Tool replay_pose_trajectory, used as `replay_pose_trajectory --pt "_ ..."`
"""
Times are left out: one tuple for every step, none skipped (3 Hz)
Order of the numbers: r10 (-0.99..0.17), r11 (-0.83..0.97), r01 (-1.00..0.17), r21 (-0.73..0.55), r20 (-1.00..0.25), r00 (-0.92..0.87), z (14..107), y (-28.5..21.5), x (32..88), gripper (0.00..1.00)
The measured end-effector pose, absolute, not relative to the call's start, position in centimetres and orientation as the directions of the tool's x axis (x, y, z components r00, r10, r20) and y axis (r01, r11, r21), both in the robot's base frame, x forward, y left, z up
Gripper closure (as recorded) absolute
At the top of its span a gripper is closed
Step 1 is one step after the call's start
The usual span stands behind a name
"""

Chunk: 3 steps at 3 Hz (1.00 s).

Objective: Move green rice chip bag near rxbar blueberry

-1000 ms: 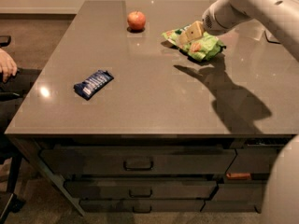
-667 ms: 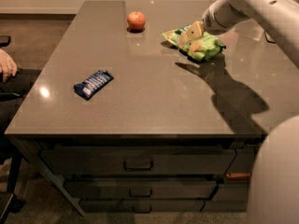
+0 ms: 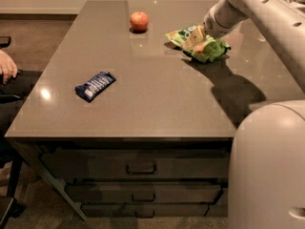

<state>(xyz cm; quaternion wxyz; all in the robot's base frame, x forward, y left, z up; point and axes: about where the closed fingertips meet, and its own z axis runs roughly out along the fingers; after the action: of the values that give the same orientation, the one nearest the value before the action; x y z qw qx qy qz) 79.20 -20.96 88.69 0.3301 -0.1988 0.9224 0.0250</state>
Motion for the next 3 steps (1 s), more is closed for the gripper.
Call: replay_pose_trajectory --pt "-0.373 0.907 -0.415 -0.078 -0.609 -0.700 88.5 -20.4 79.3 0.49" --pt "-0.385 0.895 -0.441 -0.071 -0.625 -0.679 88.9 -19.5 79.0 0.72" --pt "-0.401 0.867 -0.492 -0.080 -0.698 -0.594 91.8 -17.2 76.5 1.00"
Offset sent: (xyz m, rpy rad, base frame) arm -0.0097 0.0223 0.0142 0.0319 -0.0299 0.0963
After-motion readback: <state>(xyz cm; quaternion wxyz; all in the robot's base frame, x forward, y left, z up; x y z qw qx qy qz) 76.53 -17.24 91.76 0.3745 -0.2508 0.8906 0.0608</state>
